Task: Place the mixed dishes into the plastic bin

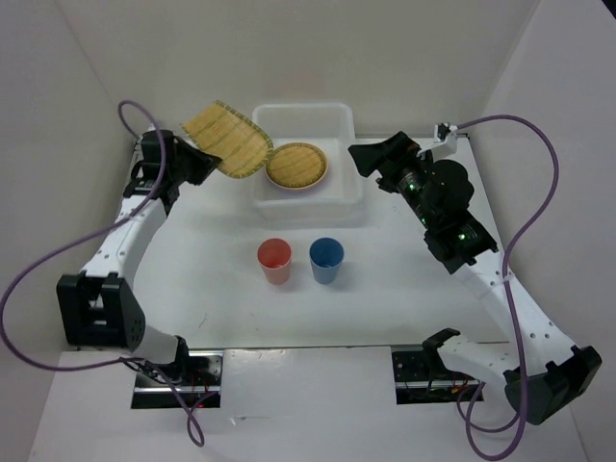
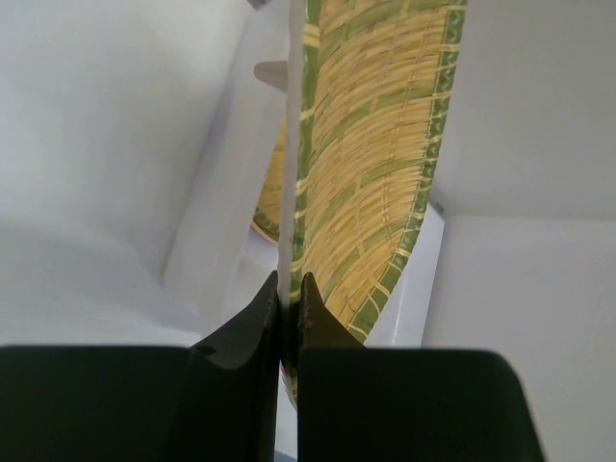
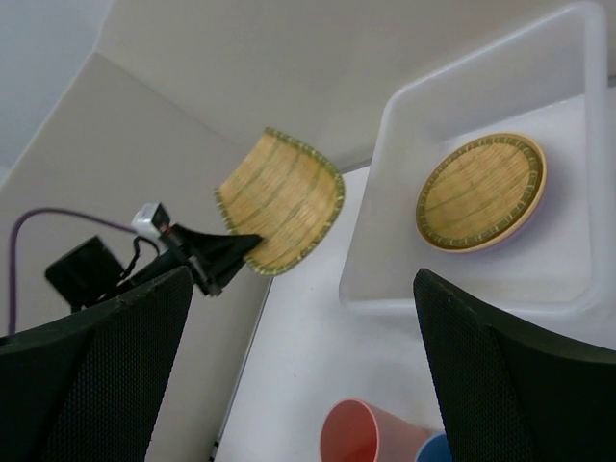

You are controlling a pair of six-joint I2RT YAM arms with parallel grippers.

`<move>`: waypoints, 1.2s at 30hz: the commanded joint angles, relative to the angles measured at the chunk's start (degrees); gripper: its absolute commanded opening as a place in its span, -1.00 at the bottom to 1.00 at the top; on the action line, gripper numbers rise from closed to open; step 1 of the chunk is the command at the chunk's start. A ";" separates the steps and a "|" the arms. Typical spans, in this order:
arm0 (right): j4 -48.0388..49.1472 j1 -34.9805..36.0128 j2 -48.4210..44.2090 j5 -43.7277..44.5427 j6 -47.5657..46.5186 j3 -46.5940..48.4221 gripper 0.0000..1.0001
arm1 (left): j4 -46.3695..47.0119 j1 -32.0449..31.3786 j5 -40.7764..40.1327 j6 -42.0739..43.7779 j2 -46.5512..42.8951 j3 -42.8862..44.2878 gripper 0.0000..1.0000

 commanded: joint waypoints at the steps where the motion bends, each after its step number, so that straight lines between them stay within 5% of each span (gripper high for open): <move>1: 1.77 -0.77 -4.17 3.20 0.68 -2.32 1.00 | 5.86 -3.28 6.49 5.57 5.32 9.30 -1.00; 17: -3.59 -0.77 -12.00 6.18 2.97 -5.76 1.00 | -3.55 -12.52 7.99 11.82 35.90 36.03 -1.00; 36: -5.26 -1.30 -12.09 7.24 1.91 -8.04 1.00 | -9.26 -14.80 3.59 12.87 50.68 47.55 -0.94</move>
